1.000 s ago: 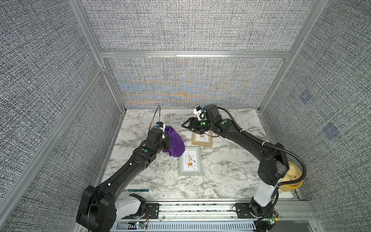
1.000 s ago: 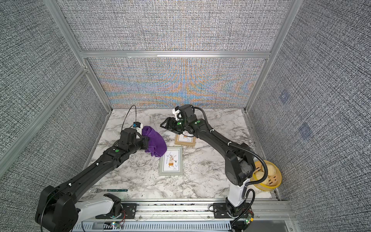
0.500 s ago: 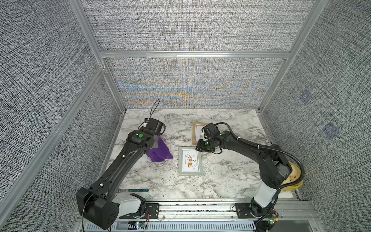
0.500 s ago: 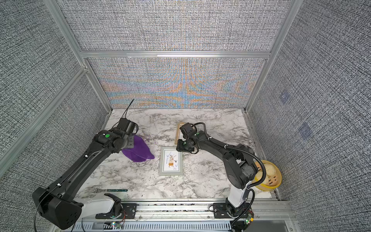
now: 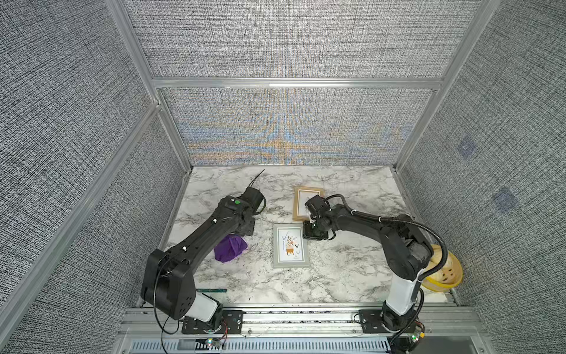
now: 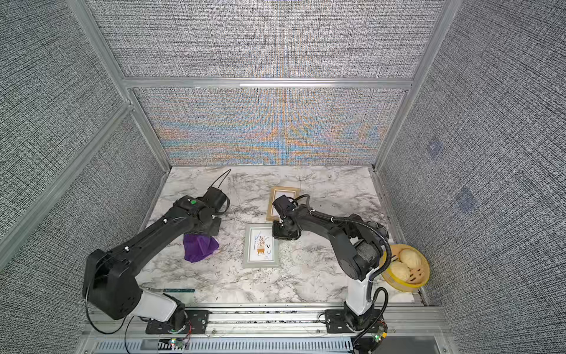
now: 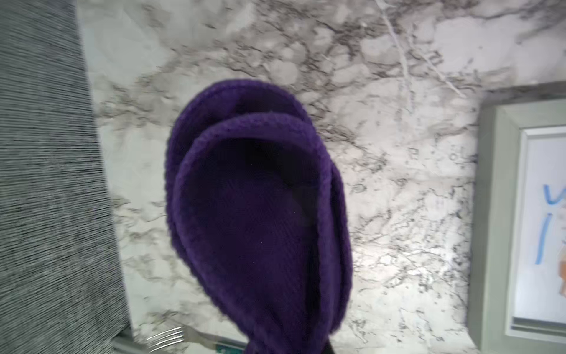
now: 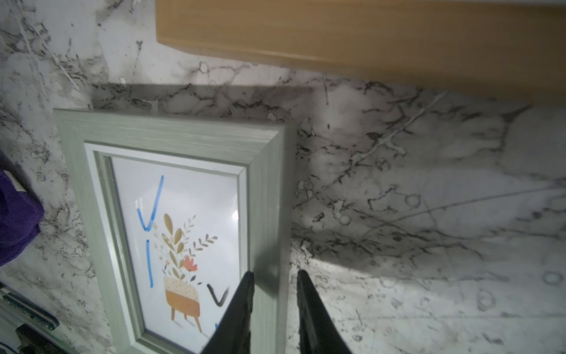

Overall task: Wipe the picture frame with a cloth
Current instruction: Wipe the dirt from the picture frame.

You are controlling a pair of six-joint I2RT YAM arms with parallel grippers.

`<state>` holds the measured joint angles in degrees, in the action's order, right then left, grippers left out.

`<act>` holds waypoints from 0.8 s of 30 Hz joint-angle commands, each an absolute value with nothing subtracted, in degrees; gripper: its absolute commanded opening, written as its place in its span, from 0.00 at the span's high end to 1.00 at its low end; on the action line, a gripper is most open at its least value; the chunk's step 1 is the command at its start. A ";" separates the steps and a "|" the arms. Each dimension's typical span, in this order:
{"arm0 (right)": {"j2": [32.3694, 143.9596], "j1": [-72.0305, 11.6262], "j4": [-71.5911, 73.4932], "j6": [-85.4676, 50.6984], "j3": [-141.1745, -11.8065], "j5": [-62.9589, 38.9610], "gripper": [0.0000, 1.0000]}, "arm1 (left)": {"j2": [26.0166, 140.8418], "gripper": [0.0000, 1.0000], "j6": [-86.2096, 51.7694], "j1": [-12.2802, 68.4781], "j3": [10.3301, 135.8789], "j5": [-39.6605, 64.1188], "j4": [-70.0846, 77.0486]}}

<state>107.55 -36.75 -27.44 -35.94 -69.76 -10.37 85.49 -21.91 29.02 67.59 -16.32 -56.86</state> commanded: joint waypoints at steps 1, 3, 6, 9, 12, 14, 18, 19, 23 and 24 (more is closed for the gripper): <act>108.06 -36.70 -28.21 -36.51 -69.57 -9.69 0.74 | 86.75 1.00 -22.57 29.15 65.36 -4.75 -47.49; 108.42 -36.56 -28.30 -36.47 -69.37 -9.67 0.74 | 87.98 1.00 -23.04 29.27 63.87 -0.44 -44.14; 108.58 -36.32 -28.13 -36.47 -68.67 -9.63 0.76 | 89.92 1.00 -23.07 29.53 61.72 5.79 -39.76; 108.62 -36.16 -28.12 -36.22 -67.96 -9.42 0.76 | 91.76 1.00 -23.69 29.59 59.80 12.43 -35.28; 108.74 -36.05 -28.51 -35.71 -67.59 -9.09 0.76 | 93.33 1.00 -25.13 29.70 57.56 17.93 -30.32; 108.77 -36.07 -28.95 -35.36 -67.43 -8.87 0.77 | 94.79 1.00 -26.44 29.73 56.74 20.33 -27.85; 108.68 -36.10 -29.36 -34.90 -66.59 -8.78 0.77 | 98.34 1.00 -28.55 30.22 56.87 22.40 -24.60; 108.59 -36.04 -29.36 -34.81 -66.31 -8.67 0.77 | 98.94 1.00 -28.80 30.23 57.04 22.79 -23.63; 108.89 -36.10 -29.27 -34.72 -65.49 -8.70 0.78 | 101.34 1.00 -30.04 30.42 59.10 22.60 -21.36; 108.92 -36.04 -29.14 -34.72 -65.27 -8.77 0.78 | 101.89 1.00 -30.16 30.48 59.61 22.19 -21.28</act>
